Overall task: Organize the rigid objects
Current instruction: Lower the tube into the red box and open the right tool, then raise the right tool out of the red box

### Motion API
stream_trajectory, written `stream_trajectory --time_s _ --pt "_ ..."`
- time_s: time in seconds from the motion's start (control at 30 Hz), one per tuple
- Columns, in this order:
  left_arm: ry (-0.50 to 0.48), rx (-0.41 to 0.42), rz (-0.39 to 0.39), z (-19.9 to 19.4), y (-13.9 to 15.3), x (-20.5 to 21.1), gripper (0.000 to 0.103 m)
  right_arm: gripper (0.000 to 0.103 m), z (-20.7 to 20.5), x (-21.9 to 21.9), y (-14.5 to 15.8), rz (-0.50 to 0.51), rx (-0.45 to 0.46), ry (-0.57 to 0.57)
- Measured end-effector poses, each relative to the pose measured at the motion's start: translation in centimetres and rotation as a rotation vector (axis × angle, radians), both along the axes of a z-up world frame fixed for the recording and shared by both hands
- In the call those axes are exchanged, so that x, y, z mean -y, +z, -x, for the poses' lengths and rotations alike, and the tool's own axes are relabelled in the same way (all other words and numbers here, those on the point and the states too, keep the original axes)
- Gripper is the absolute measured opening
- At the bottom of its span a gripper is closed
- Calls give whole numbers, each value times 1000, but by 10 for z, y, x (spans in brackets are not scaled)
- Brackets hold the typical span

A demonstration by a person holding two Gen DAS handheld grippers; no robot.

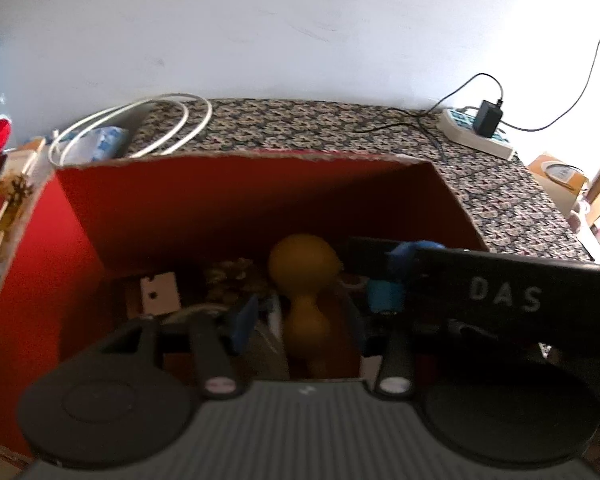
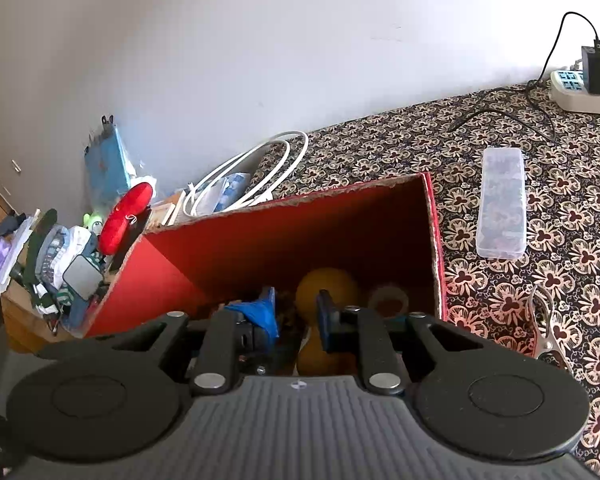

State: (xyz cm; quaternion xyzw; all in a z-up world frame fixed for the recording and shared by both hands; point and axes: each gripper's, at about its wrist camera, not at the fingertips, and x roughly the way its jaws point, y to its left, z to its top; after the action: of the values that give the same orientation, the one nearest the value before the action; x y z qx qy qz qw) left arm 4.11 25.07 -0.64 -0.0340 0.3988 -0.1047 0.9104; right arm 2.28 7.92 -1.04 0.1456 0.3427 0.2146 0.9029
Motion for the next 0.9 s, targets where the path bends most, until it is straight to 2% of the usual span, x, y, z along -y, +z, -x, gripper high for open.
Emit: stream_trajectory --time_s 0.2,0.37,0.47,0.7,0.9 --pt "30 -15 -4 4 2 -5 48 2 4 0 2 7 16 -18" --pt "57 -16 -44 8 4 -5 49 2 9 6 4 7 29 -28" --pt "71 -20 -52 11 7 -6 51 10 15 9 6 7 37 -36" --pt "97 -22 -98 25 14 -4 55 10 28 18 6 -17 40 -52" --pt "108 4 -136 41 25 1 57 10 48 24 12 -29 80 -46"
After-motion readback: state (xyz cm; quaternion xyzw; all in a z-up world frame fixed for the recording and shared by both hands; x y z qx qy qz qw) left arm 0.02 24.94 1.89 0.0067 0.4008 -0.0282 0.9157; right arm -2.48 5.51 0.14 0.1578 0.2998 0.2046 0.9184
